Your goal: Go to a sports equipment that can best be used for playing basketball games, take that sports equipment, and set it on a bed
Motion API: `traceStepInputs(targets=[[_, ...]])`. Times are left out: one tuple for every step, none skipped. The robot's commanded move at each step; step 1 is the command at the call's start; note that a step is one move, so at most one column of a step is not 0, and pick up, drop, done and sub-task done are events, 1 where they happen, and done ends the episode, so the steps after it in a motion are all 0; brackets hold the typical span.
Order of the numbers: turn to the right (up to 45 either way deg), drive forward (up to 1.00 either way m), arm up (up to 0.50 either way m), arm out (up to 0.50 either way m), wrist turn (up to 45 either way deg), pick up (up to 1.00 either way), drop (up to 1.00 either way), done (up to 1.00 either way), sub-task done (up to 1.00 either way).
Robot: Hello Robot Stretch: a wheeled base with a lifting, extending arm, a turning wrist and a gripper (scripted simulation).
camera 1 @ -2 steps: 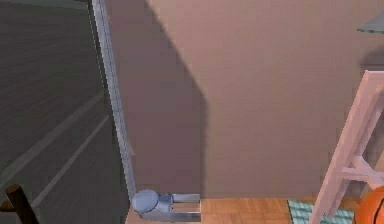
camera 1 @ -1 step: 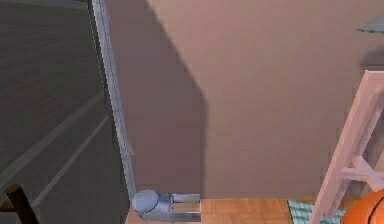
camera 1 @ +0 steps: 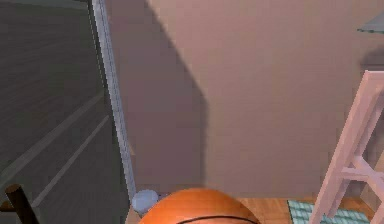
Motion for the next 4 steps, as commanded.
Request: traceStepInputs(targets=[[45.0,0.0,0.0,0.0,0.0,0.0,0.0,0.0,0.0],[45.0,0.0,0.0,0.0,0.0,0.0,0.0,0.0,0.0],[45.0,0.0,0.0,0.0,0.0,0.0,0.0,0.0,0.0],[30.0,0.0,0.0,0.0,0.0,0.0,0.0,0.0,0.0]])
